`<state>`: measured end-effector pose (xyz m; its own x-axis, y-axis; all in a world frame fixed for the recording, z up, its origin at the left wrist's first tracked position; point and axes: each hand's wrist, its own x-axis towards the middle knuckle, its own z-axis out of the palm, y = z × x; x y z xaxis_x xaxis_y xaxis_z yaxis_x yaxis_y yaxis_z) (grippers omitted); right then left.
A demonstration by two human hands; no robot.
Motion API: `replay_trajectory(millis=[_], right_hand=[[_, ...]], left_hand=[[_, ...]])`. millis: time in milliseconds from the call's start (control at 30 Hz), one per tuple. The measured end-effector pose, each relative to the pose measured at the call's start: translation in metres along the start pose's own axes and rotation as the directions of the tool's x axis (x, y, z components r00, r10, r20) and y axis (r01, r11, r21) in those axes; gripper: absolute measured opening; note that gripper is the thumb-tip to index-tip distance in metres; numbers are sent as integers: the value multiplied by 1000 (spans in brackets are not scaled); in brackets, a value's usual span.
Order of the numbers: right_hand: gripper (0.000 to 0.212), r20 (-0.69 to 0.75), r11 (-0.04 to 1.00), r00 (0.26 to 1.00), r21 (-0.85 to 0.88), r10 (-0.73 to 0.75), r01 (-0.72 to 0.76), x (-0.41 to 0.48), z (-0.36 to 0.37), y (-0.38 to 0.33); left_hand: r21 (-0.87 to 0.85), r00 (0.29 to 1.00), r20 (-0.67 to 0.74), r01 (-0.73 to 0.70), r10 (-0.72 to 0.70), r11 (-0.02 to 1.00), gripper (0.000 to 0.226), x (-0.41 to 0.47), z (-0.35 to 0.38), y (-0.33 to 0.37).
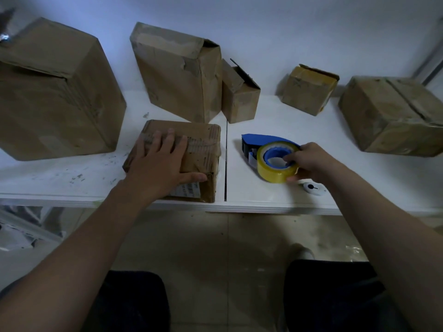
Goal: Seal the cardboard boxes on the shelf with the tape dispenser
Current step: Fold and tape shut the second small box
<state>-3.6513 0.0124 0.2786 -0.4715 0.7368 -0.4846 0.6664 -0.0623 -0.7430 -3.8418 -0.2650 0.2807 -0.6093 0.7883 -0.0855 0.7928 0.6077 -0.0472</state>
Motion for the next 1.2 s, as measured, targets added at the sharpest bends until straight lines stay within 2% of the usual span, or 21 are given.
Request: replay_trajectory(millis=[167,300,367,433,500,567,700,767,867,967,1067,1200], right_hand=[[32,-17,997,1000,-76,-16,15,6,7,2],[54,6,980,1000,-198,-13,14,-1,7,2],[52,10,948,998,-311,-70,69,-8,10,-1],[52,-1,799,986,-586,-166,134,-17,14,-3],[65,-14,612,961,-773,-278,166,-23,20,-4],[76,-8,552,940,-811,-342,195,-29,28,-6],[78,15,474,902,-847,-432,241,-43,39,-15],[72,34,454,859,-838,-511,303,-47,43,-21],[61,114,435,734,-741,-670,512,-52,51,-32],[53,279,292,564,-634,-777,716,-59,67,-42],[45,338,188,461,-602,-820,776,-60,91,-48],[39,358,149,401,-560,-843,815,-62,123,-57]], left_hand=[[-60,1000,6,-24,24,998,117,-11,-9,37],[19,995,-93,-39,40,999,90,-10,0,60],[28,993,-109,-43,46,999,83,-8,3,60],[2,993,-104,-63,63,998,80,-7,3,56],[-33,992,-95,-82,79,996,78,-8,1,53],[-66,991,-95,-103,97,992,75,-11,1,52],[-136,984,-68,-172,164,976,70,-15,3,40],[-176,979,-61,-203,196,963,68,-16,3,26],[-223,979,-37,-202,199,954,61,-20,0,5],[-301,974,-20,-222,227,927,63,-22,0,-12],[-355,958,-37,-278,284,892,67,-20,3,-27],[-413,938,-104,-343,330,844,71,-18,2,-42]])
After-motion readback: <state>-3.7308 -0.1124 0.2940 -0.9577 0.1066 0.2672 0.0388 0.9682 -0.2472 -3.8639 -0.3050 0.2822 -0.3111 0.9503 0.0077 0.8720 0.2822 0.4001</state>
